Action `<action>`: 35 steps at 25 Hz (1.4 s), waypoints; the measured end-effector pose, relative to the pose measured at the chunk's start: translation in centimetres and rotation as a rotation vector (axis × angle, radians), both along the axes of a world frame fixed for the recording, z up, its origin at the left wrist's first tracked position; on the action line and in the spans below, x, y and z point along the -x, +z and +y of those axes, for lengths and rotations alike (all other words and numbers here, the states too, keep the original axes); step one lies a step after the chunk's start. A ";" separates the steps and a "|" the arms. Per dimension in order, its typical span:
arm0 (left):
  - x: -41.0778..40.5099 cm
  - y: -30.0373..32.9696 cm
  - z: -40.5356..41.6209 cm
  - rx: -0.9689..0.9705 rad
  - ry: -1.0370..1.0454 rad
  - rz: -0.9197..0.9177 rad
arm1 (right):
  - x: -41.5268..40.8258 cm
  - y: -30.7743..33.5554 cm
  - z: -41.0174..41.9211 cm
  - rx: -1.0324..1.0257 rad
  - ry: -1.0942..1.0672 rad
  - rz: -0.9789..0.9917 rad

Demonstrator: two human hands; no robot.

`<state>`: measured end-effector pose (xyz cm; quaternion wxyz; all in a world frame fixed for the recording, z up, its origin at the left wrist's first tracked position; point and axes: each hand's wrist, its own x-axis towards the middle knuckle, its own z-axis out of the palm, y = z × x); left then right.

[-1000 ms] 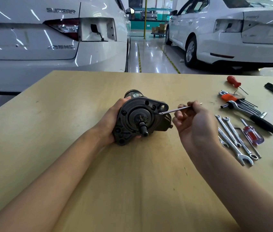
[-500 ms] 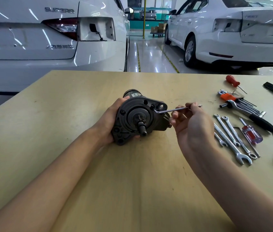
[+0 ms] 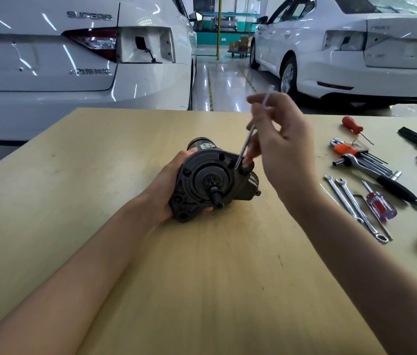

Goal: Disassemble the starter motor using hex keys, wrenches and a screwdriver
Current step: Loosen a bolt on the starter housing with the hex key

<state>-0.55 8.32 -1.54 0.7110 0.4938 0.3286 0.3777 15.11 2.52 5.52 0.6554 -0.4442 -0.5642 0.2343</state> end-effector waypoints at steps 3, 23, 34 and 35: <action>-0.1 0.0 0.0 -0.023 0.004 -0.006 | 1.9 1.5 1.1 -0.089 0.012 -0.529; 0.0 -0.1 0.2 0.013 -0.014 -0.006 | -3.0 -3.4 -1.5 0.299 -0.003 0.833; 0.0 0.0 0.1 0.017 -0.010 0.001 | -2.2 -3.9 -1.7 0.287 0.060 0.871; 0.0 0.0 0.1 0.012 -0.011 0.001 | -2.2 -3.9 -1.7 0.281 0.062 0.878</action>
